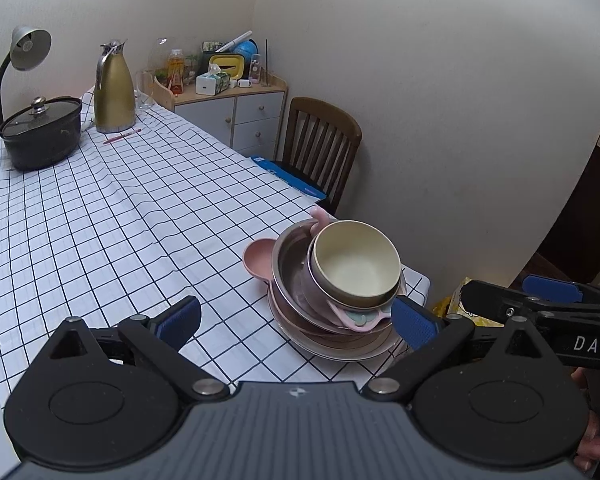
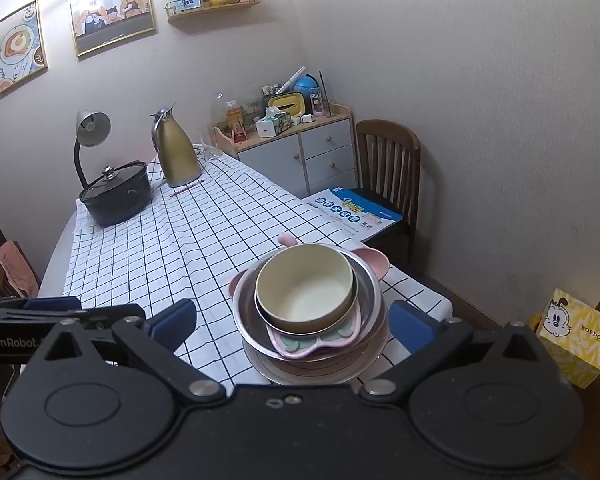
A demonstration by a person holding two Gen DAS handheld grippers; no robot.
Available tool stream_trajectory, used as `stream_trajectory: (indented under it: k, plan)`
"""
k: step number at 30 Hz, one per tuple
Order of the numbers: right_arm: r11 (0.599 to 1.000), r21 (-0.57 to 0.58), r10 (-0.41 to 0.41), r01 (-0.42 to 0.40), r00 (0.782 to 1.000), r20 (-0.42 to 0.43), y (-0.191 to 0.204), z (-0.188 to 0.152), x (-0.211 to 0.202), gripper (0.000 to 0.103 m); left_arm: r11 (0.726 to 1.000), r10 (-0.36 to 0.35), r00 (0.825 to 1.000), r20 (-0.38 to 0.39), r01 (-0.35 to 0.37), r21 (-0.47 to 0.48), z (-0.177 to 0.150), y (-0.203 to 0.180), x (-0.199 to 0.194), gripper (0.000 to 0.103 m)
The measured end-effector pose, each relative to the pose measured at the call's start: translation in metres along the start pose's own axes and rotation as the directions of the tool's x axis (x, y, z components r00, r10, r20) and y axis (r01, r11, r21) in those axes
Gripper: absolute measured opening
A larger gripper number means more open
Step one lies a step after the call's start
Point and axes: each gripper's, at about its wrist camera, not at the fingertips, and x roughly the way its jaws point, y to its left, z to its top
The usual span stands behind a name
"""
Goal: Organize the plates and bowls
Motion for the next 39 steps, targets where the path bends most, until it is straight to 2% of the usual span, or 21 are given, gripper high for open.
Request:
stream_trajectory:
  k: [39]
  plan:
    - [1.000,0.009,0.012,-0.012,1.000,-0.028,0.0025,-0.0029,0.0012,0.103,1.000,0.009,1.000,-0.020,-0.010,-0.008,-0.0011,0.0013,0.0034,0.102]
